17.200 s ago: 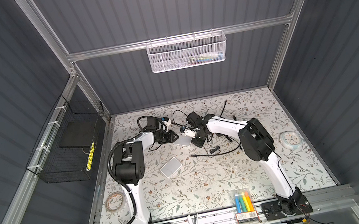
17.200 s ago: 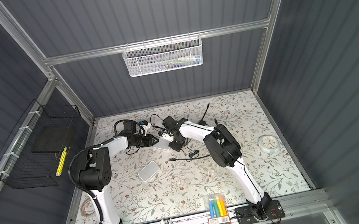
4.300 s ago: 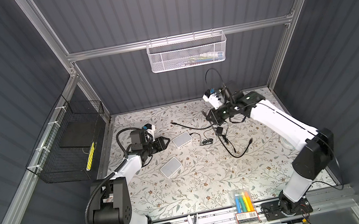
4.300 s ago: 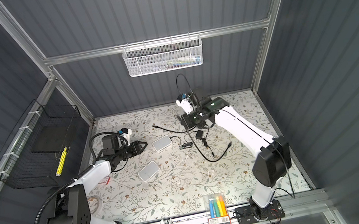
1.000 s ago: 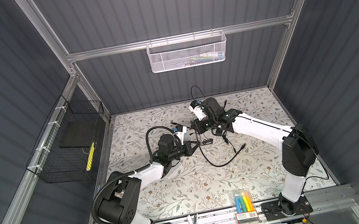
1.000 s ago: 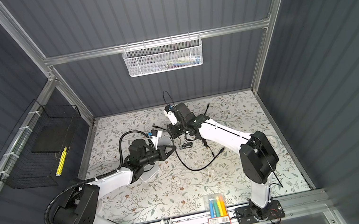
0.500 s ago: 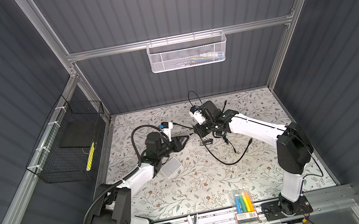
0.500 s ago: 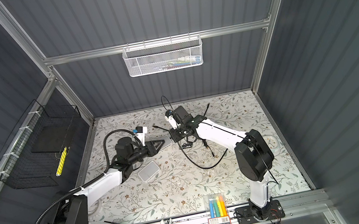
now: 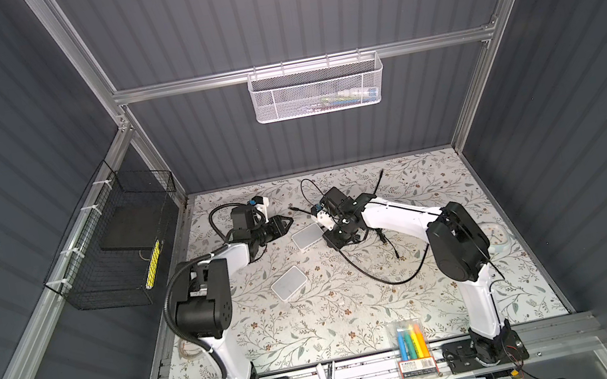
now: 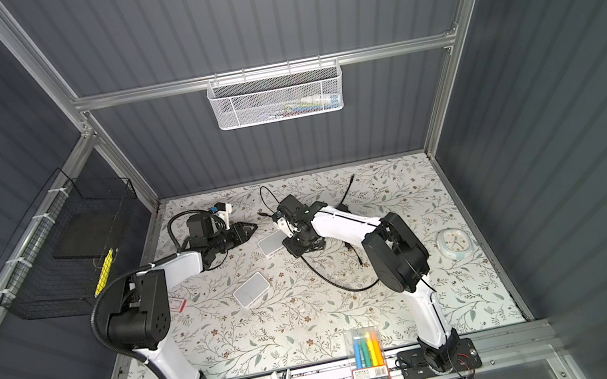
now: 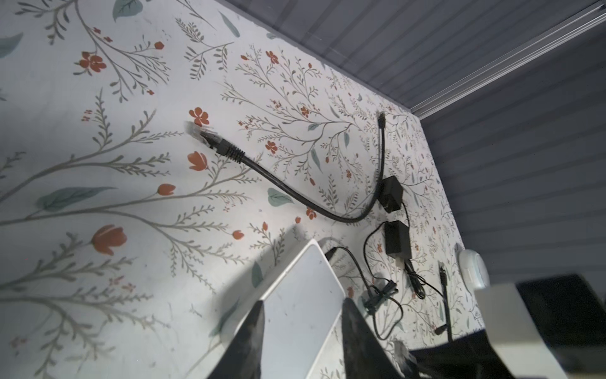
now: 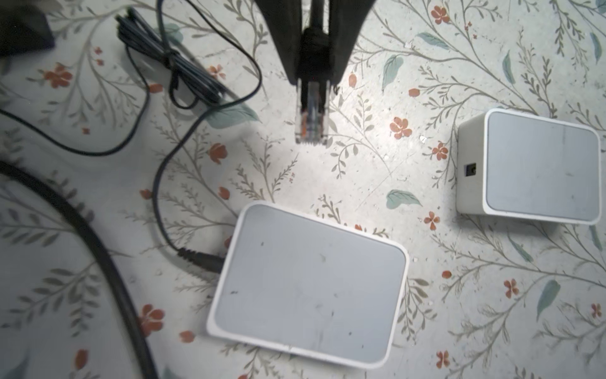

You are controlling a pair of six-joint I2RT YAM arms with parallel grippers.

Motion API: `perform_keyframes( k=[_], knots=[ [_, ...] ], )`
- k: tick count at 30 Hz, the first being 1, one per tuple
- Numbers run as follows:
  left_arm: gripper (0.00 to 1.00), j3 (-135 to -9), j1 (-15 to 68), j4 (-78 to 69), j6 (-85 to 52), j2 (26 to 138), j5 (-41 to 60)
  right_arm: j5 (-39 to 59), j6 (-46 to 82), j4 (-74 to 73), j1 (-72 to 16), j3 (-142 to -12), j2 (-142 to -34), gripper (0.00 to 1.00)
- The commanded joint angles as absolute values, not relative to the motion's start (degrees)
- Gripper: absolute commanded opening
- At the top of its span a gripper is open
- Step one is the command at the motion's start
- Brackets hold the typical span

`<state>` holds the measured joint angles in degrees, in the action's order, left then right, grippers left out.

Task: Insert the plug into the switch port

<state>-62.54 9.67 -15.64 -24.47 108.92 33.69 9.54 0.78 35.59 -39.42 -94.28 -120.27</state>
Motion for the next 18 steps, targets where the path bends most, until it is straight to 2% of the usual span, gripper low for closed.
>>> perform_keyframes(
  k=[1,9,18],
  knots=[
    [0.37,-68.0,9.7,-12.1,-21.1,113.1,37.8,10.8,-1.2,39.4,-39.9,-97.3,-122.3,0.00],
    [0.34,-74.8,9.8,-8.5,-18.9,120.9,42.1,10.5,-2.3,43.5,-40.4,-103.6,-128.3,0.00],
    [0.31,-77.0,9.8,-6.2,-16.0,125.4,46.3,9.5,-2.2,46.5,-40.3,-109.4,-133.0,0.00]
  ],
)
